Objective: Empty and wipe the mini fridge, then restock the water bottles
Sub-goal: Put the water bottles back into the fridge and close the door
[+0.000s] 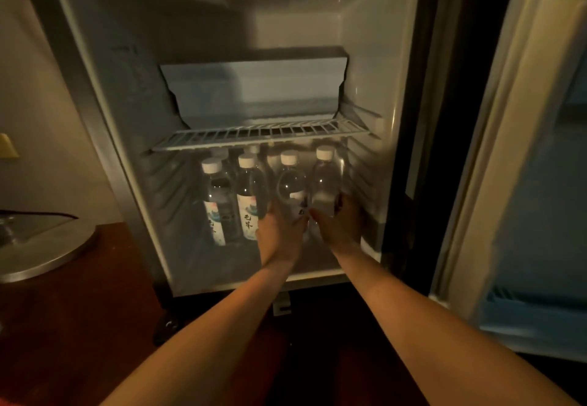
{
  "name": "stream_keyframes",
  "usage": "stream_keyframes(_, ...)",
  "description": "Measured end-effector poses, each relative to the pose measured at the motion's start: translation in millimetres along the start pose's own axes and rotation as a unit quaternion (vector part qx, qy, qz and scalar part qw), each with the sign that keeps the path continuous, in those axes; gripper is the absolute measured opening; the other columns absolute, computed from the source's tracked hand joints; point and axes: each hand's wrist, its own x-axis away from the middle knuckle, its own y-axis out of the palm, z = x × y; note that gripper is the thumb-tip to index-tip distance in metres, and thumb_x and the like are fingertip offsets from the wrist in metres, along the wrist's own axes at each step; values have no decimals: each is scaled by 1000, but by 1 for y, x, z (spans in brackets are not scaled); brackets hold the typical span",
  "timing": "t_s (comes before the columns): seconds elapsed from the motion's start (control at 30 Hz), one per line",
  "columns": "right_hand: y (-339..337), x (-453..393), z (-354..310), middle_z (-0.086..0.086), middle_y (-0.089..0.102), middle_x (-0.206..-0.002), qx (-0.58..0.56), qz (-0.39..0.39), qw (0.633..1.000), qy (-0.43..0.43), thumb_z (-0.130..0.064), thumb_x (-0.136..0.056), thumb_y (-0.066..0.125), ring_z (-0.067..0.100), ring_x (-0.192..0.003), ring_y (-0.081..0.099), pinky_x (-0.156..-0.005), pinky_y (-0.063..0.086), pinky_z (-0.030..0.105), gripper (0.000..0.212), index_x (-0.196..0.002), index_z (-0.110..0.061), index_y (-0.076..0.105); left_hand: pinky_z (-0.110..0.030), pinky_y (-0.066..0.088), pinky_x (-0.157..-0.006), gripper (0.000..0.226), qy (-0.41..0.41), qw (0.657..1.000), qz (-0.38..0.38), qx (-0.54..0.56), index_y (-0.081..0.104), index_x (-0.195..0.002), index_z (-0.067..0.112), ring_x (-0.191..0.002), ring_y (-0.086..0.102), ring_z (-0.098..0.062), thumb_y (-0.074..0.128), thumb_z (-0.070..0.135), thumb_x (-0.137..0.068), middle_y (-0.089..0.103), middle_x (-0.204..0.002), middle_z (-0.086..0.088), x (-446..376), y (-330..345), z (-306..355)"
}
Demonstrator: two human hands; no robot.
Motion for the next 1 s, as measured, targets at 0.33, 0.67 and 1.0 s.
stream_keyframes(0.33,14,-36,18,9,68,-117,25,31,999,-22,-13,-73,82,23,-113,62,-81,38,16,55,-124,-6,61,-46,42,-99,45,-57,998,-23,-36,50,-131,8,-120,53,-40,63,26,-93,60,-126,-19,-36,33,-5)
stream_keyframes(0.67,16,-44,21,11,66,-118,78,-10,996,32,-25,-75,81,28,-112,61,-81,43,25,57,-123,-4,58,-44,49,-93,46,-70,994,-84,-21,54,-122,5,-114,58,-39,62,39,-93,62,-121,-18,-44,37,-7)
stream_keyframes(1.0,-16,44,-20,-7,59,-103,241,-114,964,-16,-39,-86,66,16,-95,60,-77,41,25,39,-118,-20,53,-38,49,-83,44,97,957,-161,-223,45,-136,29,-110,60,-34,50,40,-95,61,-125,-8,28,-46,-3)
